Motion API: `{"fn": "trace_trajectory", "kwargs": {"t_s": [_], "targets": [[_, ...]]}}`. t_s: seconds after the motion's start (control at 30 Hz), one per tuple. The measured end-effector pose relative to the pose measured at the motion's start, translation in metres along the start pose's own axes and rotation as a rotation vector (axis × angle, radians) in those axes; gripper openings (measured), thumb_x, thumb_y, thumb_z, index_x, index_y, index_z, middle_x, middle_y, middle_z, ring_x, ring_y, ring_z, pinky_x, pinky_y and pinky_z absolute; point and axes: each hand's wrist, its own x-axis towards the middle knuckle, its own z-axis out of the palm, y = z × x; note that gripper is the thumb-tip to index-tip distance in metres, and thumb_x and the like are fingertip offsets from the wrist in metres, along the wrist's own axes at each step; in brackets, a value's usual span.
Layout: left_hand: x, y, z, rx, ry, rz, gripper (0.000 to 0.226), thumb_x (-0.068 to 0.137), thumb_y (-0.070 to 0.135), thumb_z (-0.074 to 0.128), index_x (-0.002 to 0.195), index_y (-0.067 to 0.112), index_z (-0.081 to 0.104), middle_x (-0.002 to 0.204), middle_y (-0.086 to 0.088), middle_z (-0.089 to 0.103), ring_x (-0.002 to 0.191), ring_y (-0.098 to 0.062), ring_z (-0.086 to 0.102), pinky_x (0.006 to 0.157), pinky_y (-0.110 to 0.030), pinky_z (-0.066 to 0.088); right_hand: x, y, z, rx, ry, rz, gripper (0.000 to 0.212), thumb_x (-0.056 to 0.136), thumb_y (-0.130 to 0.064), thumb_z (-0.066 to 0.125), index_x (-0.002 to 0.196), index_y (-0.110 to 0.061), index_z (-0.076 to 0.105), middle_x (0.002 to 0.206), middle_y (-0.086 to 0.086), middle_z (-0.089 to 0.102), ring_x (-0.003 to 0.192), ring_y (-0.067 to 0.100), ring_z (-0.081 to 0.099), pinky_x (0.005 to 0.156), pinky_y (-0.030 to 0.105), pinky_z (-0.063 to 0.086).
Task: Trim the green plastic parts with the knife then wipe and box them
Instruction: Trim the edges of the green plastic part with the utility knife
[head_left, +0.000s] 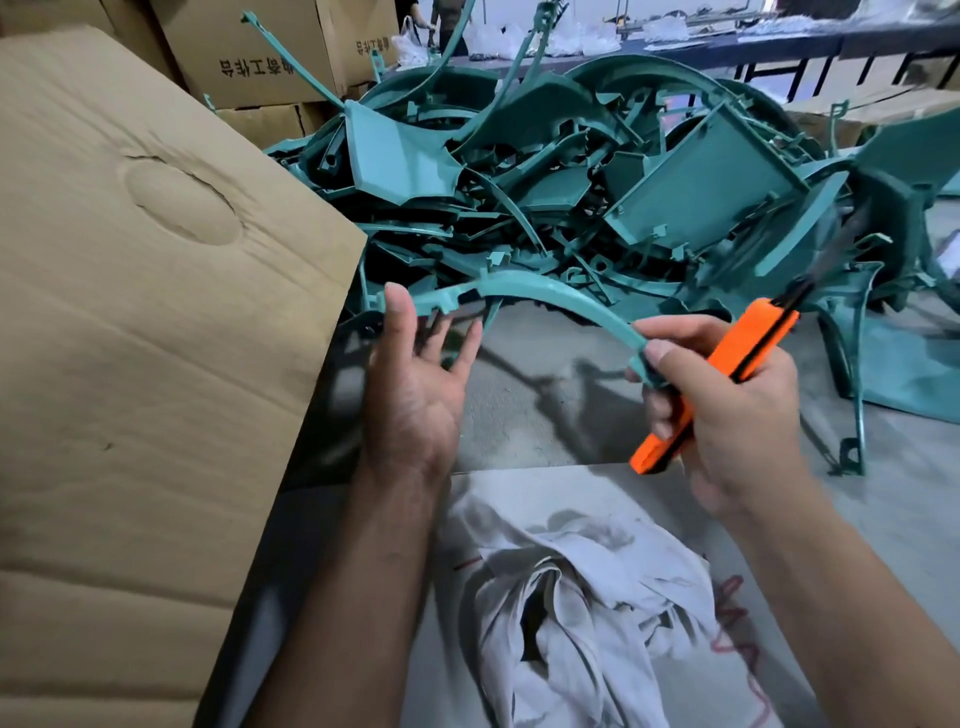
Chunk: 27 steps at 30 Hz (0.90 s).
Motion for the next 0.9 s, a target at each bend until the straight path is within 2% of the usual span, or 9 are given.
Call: {"fn": "trace_trajectory", "kwargs": {"t_s": [0.1,0.2,0.3,0.37,0.47,0.53,0.67,0.8,0.9], "targets": [[0.003,-0.004,-0.003,0.202,-0.004,0.056,0.055,0.081,0.029,0.076,0.123,0.011,0.046,0.143,-0.008,0.053,0.135,-0.025,0.053,0.111,-0.052,0.047,0.007,-0.005,-0.004,0.159,0.033,0.089,0.017,0.085,-0.007,0.061,0.088,-0.012,0.077,0.063,0.010,0.062,0.040,0.011,0.041,0.040,0.019,0.034],[0.013,-0.009,-0.009,0.341,0.084,0.114,0.070,0.078,0.002,0.079,0.129,0.012,0.031,0.151,-0.020,0.043,0.138,-0.030,0.050,0.113,-0.045,0.044,0.011,-0.009,-0.008,0.277,0.089,0.150,0.029,0.093,-0.002,0.051,0.084,-0.012,0.076,0.058,0.006,0.056,0.039,0.006,0.035,0.036,0.015,0.029],[0.021,-0.010,-0.021,0.493,0.104,0.190,0.076,0.083,-0.010,0.075,0.140,0.012,0.029,0.140,-0.017,0.055,0.115,-0.020,0.065,0.095,-0.033,0.053,0.016,-0.016,-0.015,0.466,0.114,0.230,0.035,0.098,-0.005,0.040,0.084,-0.009,0.071,0.059,0.002,0.044,0.039,0.002,0.031,0.033,0.013,0.027],[0.022,-0.009,-0.026,0.464,0.119,0.201,0.070,0.080,-0.004,0.079,0.139,0.012,0.043,0.125,-0.009,0.067,0.103,-0.014,0.069,0.088,-0.032,0.057,0.019,-0.019,-0.021,0.584,0.112,0.259,0.039,0.100,-0.011,0.038,0.080,-0.010,0.072,0.061,0.000,0.039,0.038,0.001,0.030,0.032,0.011,0.027],[0.021,-0.012,-0.027,0.499,0.089,0.200,0.029,0.074,0.012,0.087,0.101,0.015,0.076,0.100,0.001,0.079,0.095,-0.016,0.074,0.085,-0.037,0.060,0.019,-0.021,-0.023,0.651,0.096,0.230,0.033,0.103,-0.026,0.048,0.081,-0.013,0.068,0.061,-0.002,0.046,0.039,0.002,0.033,0.033,0.011,0.029],[0.018,-0.017,-0.025,0.469,0.004,0.183,0.013,0.087,0.014,0.077,0.091,0.025,0.082,0.099,0.000,0.080,0.092,-0.017,0.075,0.079,-0.036,0.061,0.018,-0.021,-0.022,0.675,0.077,0.174,0.035,0.099,-0.043,0.056,0.075,-0.019,0.064,0.065,-0.003,0.052,0.041,0.002,0.036,0.035,0.012,0.031],[0.016,-0.013,-0.023,0.303,-0.097,0.047,0.022,0.093,0.013,0.066,0.112,0.020,0.075,0.118,-0.008,0.075,0.104,-0.024,0.074,0.078,-0.039,0.061,0.018,-0.020,-0.020,0.586,0.076,0.081,0.039,0.098,-0.049,0.056,0.071,-0.025,0.070,0.073,-0.004,0.061,0.047,0.001,0.042,0.040,0.011,0.034],[0.011,-0.010,-0.022,0.276,-0.100,-0.072,0.039,0.080,0.006,0.071,0.118,0.013,0.069,0.113,-0.007,0.076,0.100,-0.024,0.075,0.075,-0.038,0.062,0.016,-0.015,-0.018,0.471,0.075,0.035,0.037,0.105,-0.045,0.052,0.093,-0.016,0.071,0.093,0.004,0.075,0.053,0.004,0.048,0.045,0.013,0.038],[0.009,-0.010,-0.019,0.285,-0.110,-0.133,0.051,0.075,-0.003,0.069,0.125,0.007,0.066,0.122,-0.012,0.073,0.108,-0.029,0.071,0.091,-0.047,0.060,0.015,-0.012,-0.017,0.346,0.056,0.007,0.034,0.106,-0.042,0.053,0.107,-0.014,0.072,0.120,0.010,0.076,0.056,0.009,0.054,0.047,0.015,0.041]]}}
